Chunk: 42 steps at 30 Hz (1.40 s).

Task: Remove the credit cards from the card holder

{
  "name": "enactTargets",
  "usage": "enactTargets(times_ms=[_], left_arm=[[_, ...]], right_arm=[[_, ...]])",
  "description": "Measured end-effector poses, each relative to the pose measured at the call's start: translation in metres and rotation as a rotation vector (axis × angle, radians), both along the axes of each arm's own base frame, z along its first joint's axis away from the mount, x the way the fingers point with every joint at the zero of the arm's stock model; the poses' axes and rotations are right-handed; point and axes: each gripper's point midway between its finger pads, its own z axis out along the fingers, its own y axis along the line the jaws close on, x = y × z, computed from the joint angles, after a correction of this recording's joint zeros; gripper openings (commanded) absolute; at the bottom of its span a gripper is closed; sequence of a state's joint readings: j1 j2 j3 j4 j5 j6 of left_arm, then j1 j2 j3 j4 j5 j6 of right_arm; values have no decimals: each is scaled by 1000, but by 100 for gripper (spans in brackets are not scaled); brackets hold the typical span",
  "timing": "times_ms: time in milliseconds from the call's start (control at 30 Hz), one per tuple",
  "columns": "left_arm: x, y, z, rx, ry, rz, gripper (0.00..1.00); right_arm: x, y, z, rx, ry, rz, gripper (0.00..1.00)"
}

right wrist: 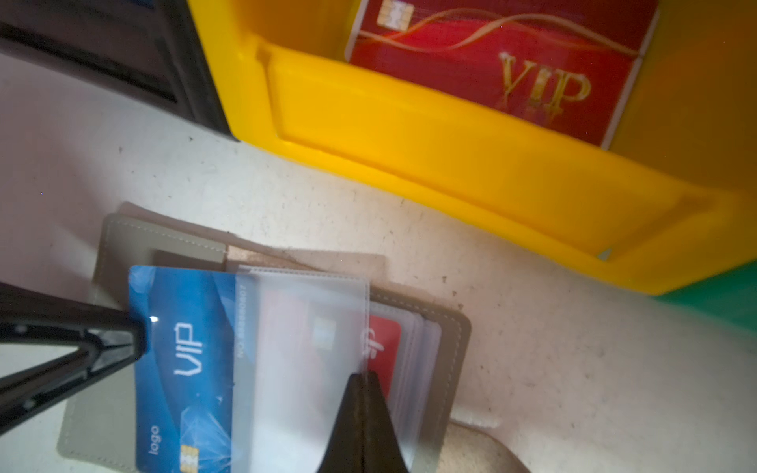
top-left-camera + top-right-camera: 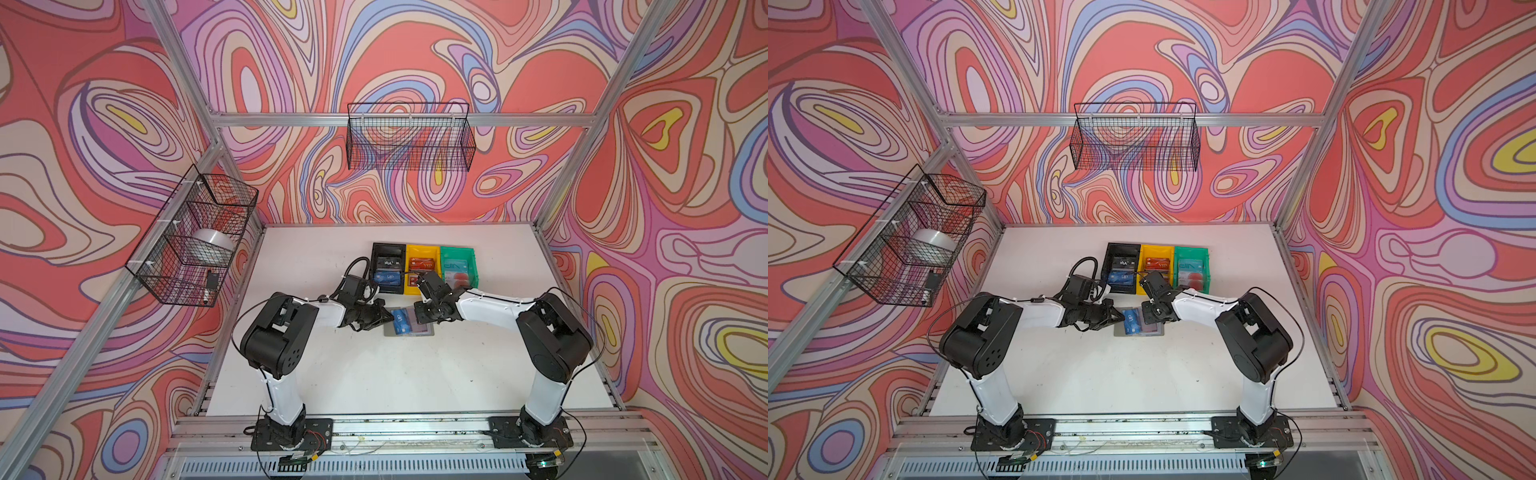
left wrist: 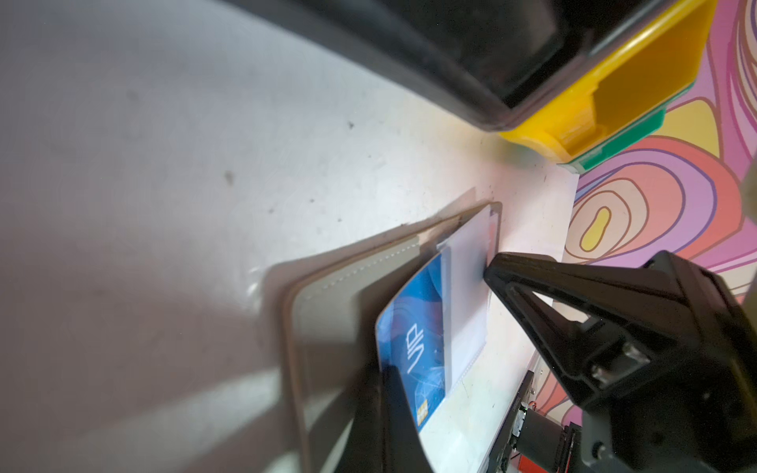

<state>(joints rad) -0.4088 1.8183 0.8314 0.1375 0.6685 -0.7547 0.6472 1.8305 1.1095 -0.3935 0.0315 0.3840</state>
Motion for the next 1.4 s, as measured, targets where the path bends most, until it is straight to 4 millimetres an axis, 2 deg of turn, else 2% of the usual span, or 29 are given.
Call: enactTargets(times_ms=[133,267,400,667,800,933,1100,1200,1400], left_arm=[[-2,10,8,4,1,18,0],[-1,8,20,-17,-18,13,0],[-3,7,23,-32,-16,4,0],[-10,2,38,-122,-23,-79,0],[-17,-3,55,-159,-63,-160,0],[-26,-8,86,-211,-141,-250,0],[-36,-13,118,-284,-226,-335,0],[-39,-16,127,-331,-247,-359,0],[-42,-19,132,-373,-255,-376,0]], right_arm=[[-8,-1,1,2,31,10,4],[-14,-2,2,-2,57,19,7],[-18,-2,12,8,62,36,17],[-12,15,75,102,-18,116,36],[-11,25,99,164,-11,181,44],[-11,25,114,248,32,228,46],[-11,20,123,325,89,291,46],[-15,25,124,353,116,343,45],[-30,35,122,416,173,417,44]])
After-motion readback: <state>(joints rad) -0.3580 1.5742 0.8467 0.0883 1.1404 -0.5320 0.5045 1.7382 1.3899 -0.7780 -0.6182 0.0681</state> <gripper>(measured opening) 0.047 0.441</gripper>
